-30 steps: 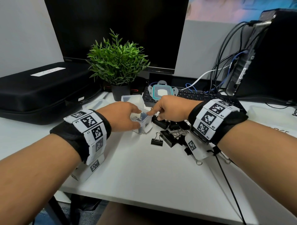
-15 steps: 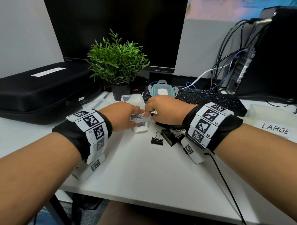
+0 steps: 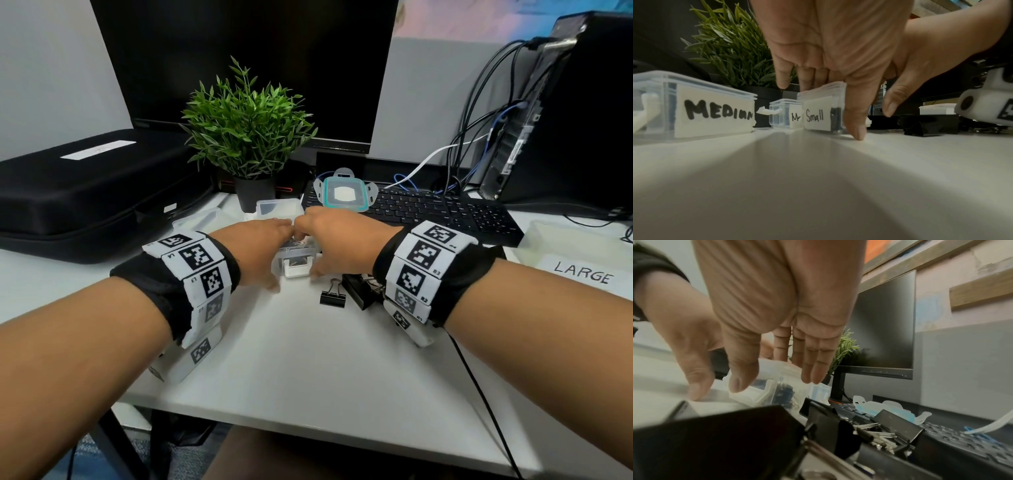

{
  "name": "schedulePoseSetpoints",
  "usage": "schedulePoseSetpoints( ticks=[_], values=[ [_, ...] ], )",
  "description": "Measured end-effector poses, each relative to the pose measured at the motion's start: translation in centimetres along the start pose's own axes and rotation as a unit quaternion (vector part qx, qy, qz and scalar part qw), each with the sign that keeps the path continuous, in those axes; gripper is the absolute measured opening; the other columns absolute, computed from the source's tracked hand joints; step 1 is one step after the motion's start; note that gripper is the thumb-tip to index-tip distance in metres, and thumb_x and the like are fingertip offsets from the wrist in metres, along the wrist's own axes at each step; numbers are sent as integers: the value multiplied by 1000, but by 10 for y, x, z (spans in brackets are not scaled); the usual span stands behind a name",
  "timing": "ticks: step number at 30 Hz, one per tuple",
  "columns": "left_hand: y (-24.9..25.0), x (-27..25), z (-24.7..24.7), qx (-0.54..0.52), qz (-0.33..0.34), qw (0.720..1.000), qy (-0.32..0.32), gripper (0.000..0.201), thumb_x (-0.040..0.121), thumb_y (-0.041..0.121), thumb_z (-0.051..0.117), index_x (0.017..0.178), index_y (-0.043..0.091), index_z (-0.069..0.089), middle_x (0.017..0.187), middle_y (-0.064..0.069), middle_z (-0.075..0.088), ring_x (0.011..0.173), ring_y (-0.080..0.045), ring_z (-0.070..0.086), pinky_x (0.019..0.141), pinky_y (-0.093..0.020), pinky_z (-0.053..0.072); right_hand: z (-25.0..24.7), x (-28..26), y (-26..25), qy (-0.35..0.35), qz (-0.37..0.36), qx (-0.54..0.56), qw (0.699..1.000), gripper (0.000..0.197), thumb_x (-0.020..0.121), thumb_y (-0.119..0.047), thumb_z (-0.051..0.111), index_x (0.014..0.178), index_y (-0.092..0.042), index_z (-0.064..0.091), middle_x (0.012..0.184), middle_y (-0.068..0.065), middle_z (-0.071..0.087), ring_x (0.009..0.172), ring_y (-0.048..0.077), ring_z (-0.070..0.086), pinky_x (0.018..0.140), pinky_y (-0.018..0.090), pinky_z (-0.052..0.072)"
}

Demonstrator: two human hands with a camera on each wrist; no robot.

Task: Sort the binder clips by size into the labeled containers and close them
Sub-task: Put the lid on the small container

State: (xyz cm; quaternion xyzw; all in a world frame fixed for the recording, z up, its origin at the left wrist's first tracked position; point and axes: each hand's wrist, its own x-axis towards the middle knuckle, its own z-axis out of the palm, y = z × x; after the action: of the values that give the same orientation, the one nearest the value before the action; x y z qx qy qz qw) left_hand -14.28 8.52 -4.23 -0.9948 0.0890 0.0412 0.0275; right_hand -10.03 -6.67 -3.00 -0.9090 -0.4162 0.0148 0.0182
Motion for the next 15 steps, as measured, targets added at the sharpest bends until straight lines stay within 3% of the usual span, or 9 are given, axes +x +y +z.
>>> schedulePoseSetpoints(
  ticks=[4,8,15],
  values=[
    [7,2,3,4,-13,999,38,82,72,49,73,139,21,35,135,7,45,113,-16,53,92,-31,47,2,3,-1,10,7,-5,1000,49,78,-21,73,123,-17,54,115,1,51,101,19,53,75,25,37],
    [12,6,4,30,-24,998,58,64,75,47,68,128,19,46,116,4,55,101,-18,57,76,-29,47,0,3,6,16,26,31,999,43,82,-8,64,124,-18,60,120,2,58,108,20,56,87,28,46],
    [12,9,5,81,-24,996,39,64,77,49,64,128,15,47,120,-3,54,102,-23,57,81,-34,51,0,1,18,8,22,76,997,41,81,-8,67,121,-14,64,119,4,62,104,20,60,93,36,49]
  ],
)
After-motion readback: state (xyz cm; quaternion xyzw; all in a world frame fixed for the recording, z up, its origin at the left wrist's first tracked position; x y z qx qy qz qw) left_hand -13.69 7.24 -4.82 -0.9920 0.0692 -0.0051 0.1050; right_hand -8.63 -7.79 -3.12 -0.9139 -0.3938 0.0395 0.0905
